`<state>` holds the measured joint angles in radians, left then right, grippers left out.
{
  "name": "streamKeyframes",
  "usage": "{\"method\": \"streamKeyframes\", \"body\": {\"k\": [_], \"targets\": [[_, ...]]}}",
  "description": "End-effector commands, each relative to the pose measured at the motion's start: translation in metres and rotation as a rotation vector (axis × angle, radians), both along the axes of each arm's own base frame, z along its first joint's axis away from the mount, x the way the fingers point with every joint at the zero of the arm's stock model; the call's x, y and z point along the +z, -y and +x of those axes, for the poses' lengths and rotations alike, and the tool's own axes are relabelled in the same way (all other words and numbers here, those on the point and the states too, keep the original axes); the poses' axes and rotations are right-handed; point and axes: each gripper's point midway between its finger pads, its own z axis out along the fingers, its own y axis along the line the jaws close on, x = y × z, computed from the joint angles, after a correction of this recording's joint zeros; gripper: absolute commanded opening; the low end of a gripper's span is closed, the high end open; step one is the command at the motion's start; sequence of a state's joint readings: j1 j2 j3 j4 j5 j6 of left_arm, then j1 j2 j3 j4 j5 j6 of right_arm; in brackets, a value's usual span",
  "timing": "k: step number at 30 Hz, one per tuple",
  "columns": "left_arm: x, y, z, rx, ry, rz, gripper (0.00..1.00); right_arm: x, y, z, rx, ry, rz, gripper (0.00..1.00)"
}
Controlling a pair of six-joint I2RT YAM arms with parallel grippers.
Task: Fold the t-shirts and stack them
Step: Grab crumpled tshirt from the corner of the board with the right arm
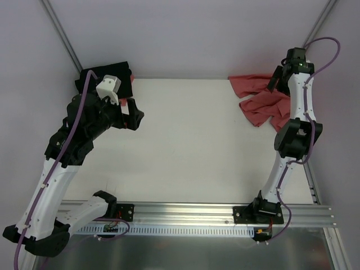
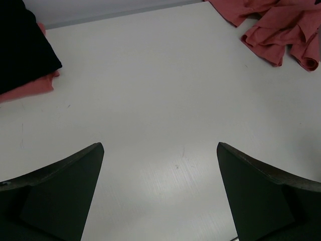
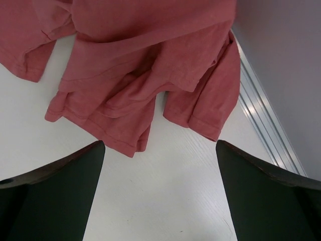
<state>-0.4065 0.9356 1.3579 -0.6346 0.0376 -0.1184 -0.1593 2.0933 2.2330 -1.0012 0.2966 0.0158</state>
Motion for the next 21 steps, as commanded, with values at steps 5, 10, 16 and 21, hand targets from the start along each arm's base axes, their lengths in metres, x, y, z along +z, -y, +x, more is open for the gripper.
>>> {"method": "streamKeyframes", "body": {"k": [5, 10, 16, 21], "targets": [[-0.009, 0.000, 0.008, 0.036, -0.043, -0.003, 0.99, -0.056, 0.010, 0.006, -0.024, -0.088, 0.088, 0.99], [-0.013, 0.003, 0.015, 0.034, -0.061, 0.012, 0.99, -0.072, 0.031, 0.008, -0.073, -0.084, 0.107, 0.99], [-0.016, 0.004, 0.018, 0.029, -0.080, 0.030, 0.99, -0.091, 0.051, 0.006, -0.112, -0.107, 0.105, 1.00], [-0.017, 0.006, 0.023, 0.032, -0.100, 0.035, 0.99, -0.112, 0.053, 0.008, -0.114, -0.131, 0.135, 0.91]]}}
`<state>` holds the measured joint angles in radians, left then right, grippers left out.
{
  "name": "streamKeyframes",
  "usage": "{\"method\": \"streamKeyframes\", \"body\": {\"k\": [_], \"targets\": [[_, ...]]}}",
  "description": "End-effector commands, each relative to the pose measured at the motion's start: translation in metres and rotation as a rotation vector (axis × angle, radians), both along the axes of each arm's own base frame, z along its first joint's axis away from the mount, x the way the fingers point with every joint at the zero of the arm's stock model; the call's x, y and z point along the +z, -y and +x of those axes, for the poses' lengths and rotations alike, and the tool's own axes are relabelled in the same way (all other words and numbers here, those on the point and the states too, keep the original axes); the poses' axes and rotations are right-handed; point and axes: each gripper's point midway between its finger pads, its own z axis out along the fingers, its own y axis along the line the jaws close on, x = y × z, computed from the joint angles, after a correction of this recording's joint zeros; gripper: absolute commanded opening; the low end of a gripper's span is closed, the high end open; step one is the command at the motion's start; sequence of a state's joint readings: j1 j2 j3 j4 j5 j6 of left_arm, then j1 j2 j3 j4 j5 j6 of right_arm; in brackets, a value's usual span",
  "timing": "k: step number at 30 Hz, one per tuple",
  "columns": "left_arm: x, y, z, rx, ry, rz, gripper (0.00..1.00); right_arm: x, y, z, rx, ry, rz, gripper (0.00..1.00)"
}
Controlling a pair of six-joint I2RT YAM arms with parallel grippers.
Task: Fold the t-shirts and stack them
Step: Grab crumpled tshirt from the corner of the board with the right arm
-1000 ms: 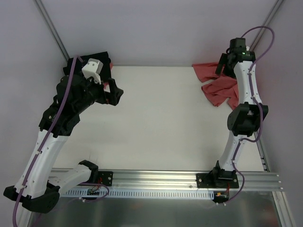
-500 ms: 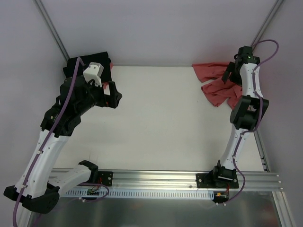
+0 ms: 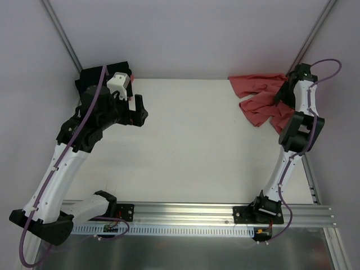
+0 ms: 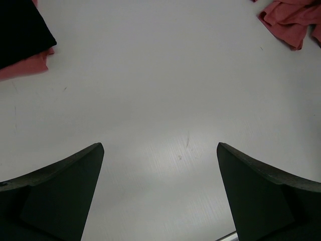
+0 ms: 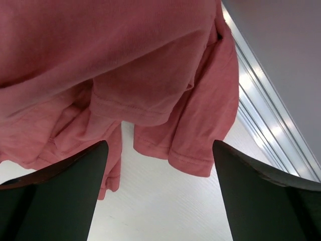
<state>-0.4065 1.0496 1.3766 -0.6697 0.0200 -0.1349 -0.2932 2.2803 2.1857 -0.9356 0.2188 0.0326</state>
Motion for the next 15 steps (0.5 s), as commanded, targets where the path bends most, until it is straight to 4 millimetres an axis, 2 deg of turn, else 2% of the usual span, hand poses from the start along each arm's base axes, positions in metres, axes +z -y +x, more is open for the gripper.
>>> {"method": "streamKeyframes", "body": {"k": [1, 4, 6, 7, 10, 11, 13, 14, 15], "targets": [[0.017, 0.000, 0.001, 0.009, 0.022, -0.008, 0.99, -0.015, -0.002, 0.009, -0.004, 0.012, 0.031, 0.89], [0.016, -0.001, 0.001, 0.012, 0.005, -0.005, 0.99, -0.031, -0.005, 0.015, 0.005, 0.022, 0.067, 0.79], [0.014, -0.001, -0.001, 0.013, -0.010, -0.005, 0.99, -0.043, -0.009, 0.021, 0.018, 0.027, 0.094, 0.61], [0.011, -0.001, -0.003, 0.018, -0.024, -0.005, 0.99, -0.049, -0.010, 0.023, 0.019, 0.026, 0.103, 0.41], [0.006, -0.001, -0.007, 0.019, -0.044, -0.013, 0.99, -0.063, -0.012, 0.025, 0.025, 0.014, 0.122, 0.05], [0.006, -0.002, -0.010, 0.017, -0.048, -0.014, 0.99, -0.063, -0.012, 0.026, 0.025, 0.017, 0.125, 0.00], [0.006, -0.001, -0.011, 0.012, -0.051, -0.017, 0.99, -0.057, -0.019, 0.029, 0.044, 0.037, 0.152, 0.00], [0.007, -0.002, -0.013, 0.012, -0.050, -0.018, 0.99, -0.051, -0.021, 0.031, 0.051, 0.055, 0.160, 0.00], [0.006, -0.002, -0.013, 0.011, -0.047, -0.020, 0.99, -0.036, -0.026, 0.032, 0.066, 0.090, 0.176, 0.00]]}}
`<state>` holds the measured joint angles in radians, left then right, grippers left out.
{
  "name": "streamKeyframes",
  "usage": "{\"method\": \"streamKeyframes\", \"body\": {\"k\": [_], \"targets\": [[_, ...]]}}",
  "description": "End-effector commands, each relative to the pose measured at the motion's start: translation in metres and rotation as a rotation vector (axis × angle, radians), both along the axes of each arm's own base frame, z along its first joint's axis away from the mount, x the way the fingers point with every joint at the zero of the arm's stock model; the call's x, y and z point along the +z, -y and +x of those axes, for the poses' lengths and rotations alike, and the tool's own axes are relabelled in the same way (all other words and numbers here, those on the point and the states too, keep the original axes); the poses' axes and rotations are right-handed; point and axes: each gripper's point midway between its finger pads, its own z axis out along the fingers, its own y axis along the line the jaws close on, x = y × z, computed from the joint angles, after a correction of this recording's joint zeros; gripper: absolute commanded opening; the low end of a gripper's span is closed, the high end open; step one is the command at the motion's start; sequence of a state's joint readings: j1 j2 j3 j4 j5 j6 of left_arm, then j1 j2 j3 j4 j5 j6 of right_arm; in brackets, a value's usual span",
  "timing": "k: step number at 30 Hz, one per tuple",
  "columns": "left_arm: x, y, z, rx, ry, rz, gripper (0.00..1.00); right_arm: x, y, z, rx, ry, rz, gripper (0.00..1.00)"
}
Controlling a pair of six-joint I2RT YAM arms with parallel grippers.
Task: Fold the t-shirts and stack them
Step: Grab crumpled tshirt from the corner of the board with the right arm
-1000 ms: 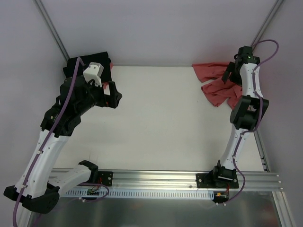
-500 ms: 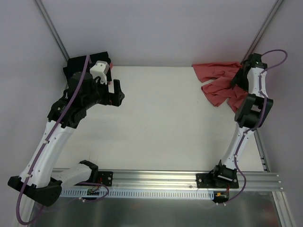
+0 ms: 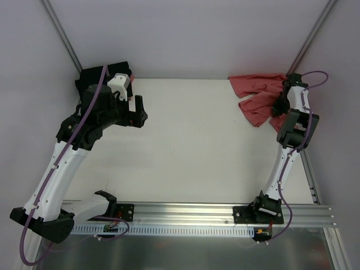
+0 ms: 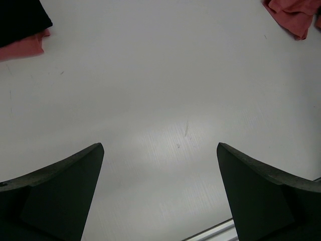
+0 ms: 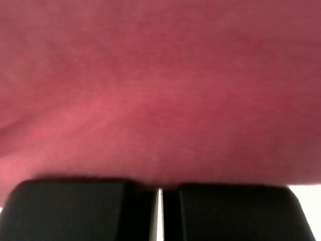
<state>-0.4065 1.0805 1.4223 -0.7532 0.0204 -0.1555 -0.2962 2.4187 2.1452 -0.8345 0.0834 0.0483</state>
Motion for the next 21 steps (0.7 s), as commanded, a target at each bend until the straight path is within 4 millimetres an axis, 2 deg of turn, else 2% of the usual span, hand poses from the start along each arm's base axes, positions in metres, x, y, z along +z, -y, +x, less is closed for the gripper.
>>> {"method": "streamKeyframes", "body": {"k": [1, 2, 3, 6, 7, 8, 9, 10, 16, 21], "targets": [[0.013, 0.001, -0.008, -0.002, 0.023, -0.035, 0.99, 0.051, -0.007, 0.017, 0.022, 0.147, 0.027, 0.00], [0.014, 0.002, -0.008, -0.005, 0.031, -0.042, 0.99, 0.060, -0.011, 0.018, 0.029, 0.169, 0.043, 0.00], [0.014, 0.003, -0.008, -0.009, 0.034, -0.051, 0.99, 0.079, -0.012, 0.018, 0.032, 0.205, 0.040, 0.00], [0.014, 0.007, -0.010, -0.028, 0.045, -0.070, 0.99, 0.096, -0.003, 0.013, 0.007, 0.226, 0.021, 0.01], [0.015, 0.006, -0.012, -0.029, 0.052, -0.074, 0.99, 0.094, 0.004, 0.006, -0.015, 0.205, -0.009, 0.28], [0.013, 0.006, -0.013, -0.029, 0.049, -0.074, 0.99, 0.094, 0.008, 0.003, -0.024, 0.198, -0.020, 0.50], [0.012, 0.005, -0.014, -0.027, 0.048, -0.075, 0.99, 0.094, 0.012, -0.001, -0.033, 0.191, -0.021, 0.68], [0.014, 0.004, -0.018, -0.028, 0.056, -0.079, 0.99, 0.093, 0.013, -0.005, -0.038, 0.186, -0.018, 0.78], [0.010, -0.001, -0.027, -0.022, 0.053, -0.082, 0.99, 0.090, 0.023, -0.021, -0.062, 0.156, -0.037, 0.82], [0.008, -0.001, -0.028, -0.023, 0.048, -0.075, 0.99, 0.066, 0.031, -0.040, -0.077, 0.076, -0.055, 0.81]]}}
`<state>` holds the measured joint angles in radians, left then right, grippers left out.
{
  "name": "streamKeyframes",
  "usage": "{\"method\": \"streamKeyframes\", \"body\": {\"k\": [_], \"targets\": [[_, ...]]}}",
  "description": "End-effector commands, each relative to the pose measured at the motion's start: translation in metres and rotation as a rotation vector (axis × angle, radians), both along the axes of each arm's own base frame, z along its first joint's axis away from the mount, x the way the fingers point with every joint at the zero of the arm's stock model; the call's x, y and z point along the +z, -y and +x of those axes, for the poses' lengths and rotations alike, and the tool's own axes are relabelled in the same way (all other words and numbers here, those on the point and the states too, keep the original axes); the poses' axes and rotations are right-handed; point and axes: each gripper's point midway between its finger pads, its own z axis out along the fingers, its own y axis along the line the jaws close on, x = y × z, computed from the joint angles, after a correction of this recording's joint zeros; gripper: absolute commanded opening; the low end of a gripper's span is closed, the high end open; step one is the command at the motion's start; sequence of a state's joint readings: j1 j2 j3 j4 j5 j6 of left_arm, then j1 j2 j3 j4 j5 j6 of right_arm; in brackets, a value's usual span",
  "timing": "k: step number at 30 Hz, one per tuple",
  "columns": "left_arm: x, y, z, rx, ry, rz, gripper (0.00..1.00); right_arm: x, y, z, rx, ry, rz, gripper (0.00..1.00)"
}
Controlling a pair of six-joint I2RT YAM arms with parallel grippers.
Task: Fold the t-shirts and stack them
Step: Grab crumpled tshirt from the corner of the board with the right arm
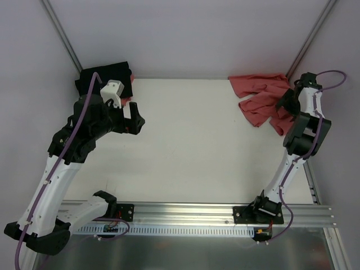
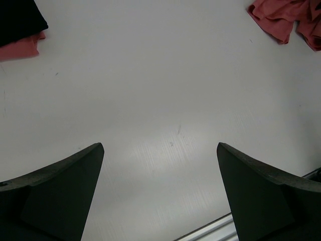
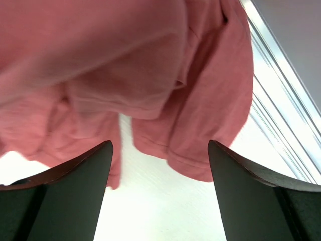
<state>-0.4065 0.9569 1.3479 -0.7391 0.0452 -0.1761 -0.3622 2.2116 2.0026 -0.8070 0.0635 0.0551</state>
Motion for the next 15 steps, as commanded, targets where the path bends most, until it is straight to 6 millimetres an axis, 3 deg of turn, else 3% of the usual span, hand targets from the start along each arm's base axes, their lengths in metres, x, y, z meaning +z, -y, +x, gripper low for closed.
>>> {"method": "streamKeyframes", "body": {"k": [1, 9, 15], "targets": [[0.000, 0.004, -0.002, -0.013, -0.002, -0.022, 0.99, 0.001, 0.008, -0.017, -0.012, -0.033, -0.041, 0.81], [-0.009, 0.007, 0.002, -0.016, -0.020, -0.017, 0.99, -0.042, 0.009, -0.055, -0.022, -0.143, -0.073, 0.79], [-0.011, 0.009, 0.006, -0.023, -0.027, -0.010, 0.99, -0.046, 0.011, -0.052, -0.031, -0.121, -0.069, 0.75]]}}
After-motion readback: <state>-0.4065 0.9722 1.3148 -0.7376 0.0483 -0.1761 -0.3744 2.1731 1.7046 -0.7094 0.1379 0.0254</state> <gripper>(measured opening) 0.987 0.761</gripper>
